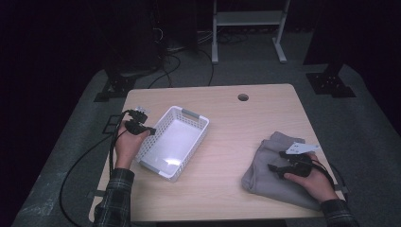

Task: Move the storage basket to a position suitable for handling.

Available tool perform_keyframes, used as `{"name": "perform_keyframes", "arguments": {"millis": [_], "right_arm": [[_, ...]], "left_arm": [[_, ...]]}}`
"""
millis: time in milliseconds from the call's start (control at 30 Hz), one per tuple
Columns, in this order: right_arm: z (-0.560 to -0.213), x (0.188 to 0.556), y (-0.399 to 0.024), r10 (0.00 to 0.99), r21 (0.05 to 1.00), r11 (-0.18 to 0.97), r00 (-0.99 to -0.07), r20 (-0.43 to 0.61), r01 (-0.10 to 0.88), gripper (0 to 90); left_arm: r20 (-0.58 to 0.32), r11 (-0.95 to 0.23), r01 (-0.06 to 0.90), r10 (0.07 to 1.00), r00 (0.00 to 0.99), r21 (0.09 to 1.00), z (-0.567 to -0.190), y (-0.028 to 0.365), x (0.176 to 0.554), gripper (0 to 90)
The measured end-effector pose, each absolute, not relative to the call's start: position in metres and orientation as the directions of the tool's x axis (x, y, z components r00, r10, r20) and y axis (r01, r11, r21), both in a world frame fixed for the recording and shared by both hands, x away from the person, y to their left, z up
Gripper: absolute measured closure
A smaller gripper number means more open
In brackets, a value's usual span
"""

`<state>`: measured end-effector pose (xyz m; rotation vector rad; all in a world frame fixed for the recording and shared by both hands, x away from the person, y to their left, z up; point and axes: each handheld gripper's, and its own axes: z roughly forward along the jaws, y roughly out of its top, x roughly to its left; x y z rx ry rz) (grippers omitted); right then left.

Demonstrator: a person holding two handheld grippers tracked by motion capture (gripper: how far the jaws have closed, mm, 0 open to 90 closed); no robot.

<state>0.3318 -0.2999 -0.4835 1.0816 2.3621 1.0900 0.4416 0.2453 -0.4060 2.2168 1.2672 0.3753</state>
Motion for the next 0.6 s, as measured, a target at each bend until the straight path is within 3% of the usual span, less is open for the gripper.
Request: {"name": "perform_keyframes", "arguments": {"millis": [600], "right_arm": [[-0.483,0.332,-0.300,0.750,0.754,0.421,-0.661,0.022,0.504,22.7]], "left_arm": [[-0.026,-0.343,0.728,0.896,0.444,0.594,-0.406,0.279,0.387,84.8]]}}
